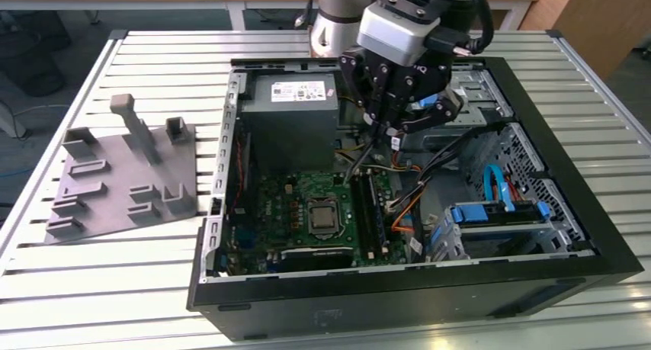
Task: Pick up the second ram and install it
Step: 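Insert the second ram into the second slot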
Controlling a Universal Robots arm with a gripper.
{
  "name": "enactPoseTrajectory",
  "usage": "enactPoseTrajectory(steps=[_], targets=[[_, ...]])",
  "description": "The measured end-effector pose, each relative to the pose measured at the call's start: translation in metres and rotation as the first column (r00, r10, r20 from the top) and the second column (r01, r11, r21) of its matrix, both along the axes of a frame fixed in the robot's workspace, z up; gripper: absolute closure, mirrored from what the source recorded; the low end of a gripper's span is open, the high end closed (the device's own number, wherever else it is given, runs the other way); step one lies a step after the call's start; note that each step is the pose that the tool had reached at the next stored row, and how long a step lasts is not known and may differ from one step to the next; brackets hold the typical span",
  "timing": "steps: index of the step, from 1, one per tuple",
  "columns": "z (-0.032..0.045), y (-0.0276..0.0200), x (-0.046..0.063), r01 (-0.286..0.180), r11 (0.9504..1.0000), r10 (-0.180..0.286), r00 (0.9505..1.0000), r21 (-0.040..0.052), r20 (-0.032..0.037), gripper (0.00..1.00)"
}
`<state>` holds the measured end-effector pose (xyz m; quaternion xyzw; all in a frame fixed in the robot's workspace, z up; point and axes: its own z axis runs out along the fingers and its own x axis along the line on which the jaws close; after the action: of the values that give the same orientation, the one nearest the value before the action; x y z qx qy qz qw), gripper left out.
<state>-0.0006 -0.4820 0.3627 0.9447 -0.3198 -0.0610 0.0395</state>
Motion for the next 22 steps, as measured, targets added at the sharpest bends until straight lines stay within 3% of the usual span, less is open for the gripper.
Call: enactPoseTrajectory(steps=[5,11,22], targets=[[0.0,0.0,0.0,-0.052,0.9986,0.052,0.9986,0.0,0.0,0.86],[-0.0001,0.0,0.0,-0.112,0.9937,0.112,0.9937,0.0,0.0,0.86],[-0.0002,0.0,0.0,-0.218,0.9759,0.218,0.9759,0.0,0.0,0.86]])
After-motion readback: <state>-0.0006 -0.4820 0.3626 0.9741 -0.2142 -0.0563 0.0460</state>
